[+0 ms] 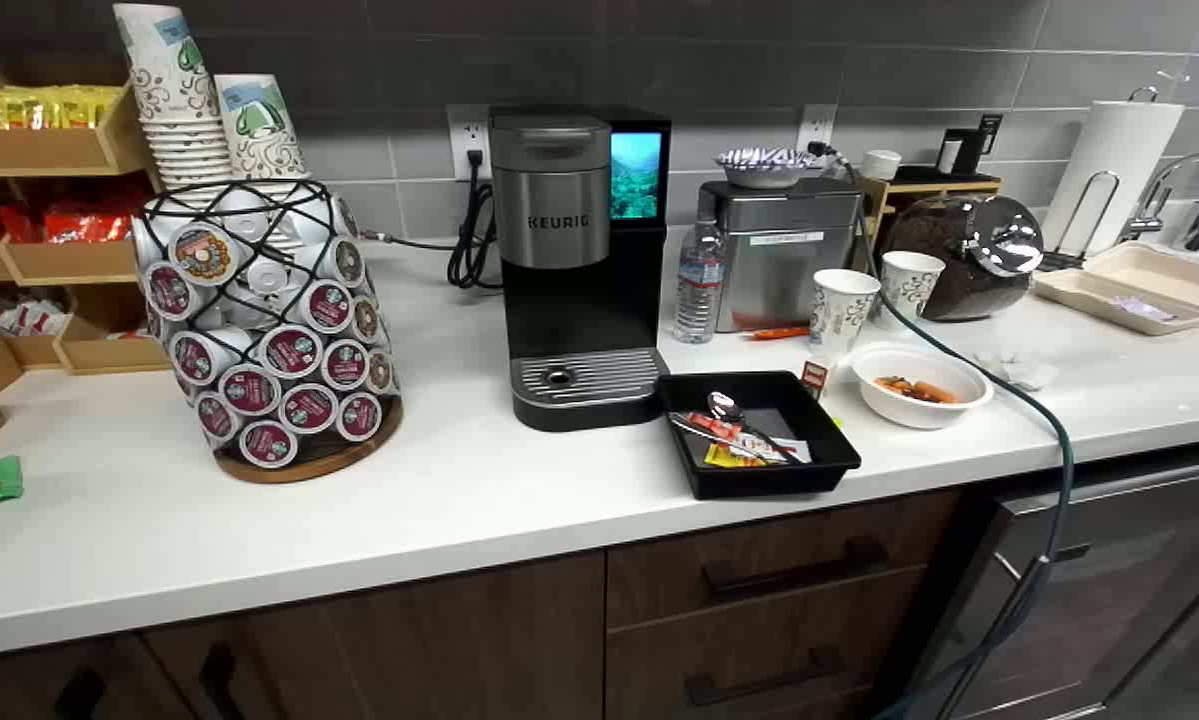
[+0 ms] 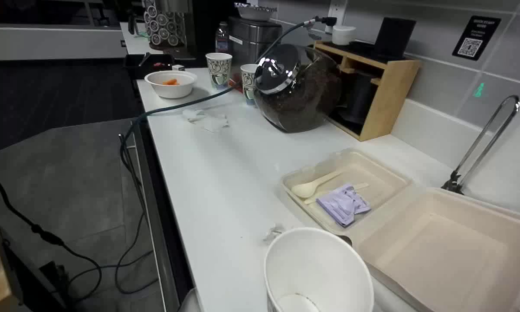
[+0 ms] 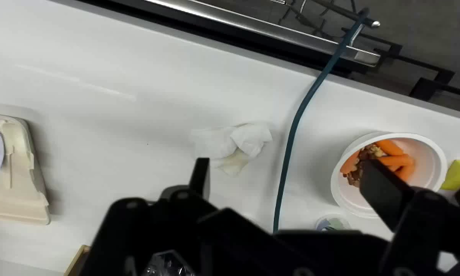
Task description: Move one cup to the left side of the styrofoam pack
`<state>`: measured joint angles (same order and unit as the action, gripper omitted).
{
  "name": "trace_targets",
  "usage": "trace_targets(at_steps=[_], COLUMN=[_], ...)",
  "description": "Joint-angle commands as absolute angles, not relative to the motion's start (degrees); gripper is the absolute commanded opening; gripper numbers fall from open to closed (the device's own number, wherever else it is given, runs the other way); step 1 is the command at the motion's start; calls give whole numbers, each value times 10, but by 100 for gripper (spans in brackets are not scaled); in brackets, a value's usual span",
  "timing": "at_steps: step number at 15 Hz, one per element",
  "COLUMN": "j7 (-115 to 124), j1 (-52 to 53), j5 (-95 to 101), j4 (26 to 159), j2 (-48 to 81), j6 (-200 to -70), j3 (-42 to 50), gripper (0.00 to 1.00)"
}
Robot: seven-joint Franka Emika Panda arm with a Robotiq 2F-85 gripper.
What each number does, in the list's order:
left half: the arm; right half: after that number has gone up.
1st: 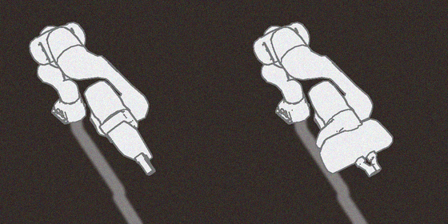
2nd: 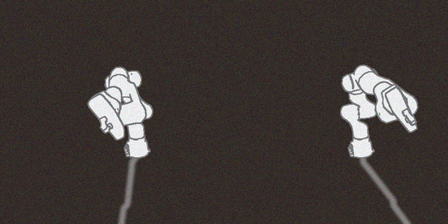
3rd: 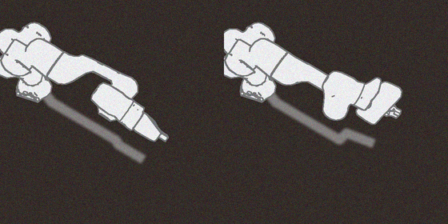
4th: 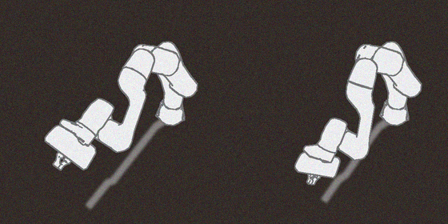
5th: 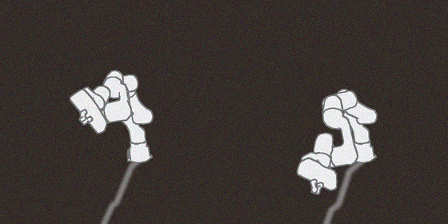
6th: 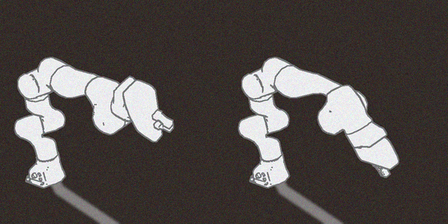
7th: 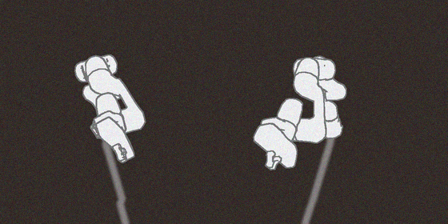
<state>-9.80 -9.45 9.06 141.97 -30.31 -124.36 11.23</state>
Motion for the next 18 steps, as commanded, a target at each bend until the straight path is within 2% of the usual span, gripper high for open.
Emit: trace_targets(at_steps=[1,7,13,18], j7=[-99,-81,108,208], j1=[-96,-94,-81,-63], j5=[89,79,11,29], j4=[1418,1408,1294,1138], j2=[-303,-288,-114,65], j6=[-1242,-1262,-1413,-1360], j3=[111,108,51,23], gripper=[100,100,100,100])
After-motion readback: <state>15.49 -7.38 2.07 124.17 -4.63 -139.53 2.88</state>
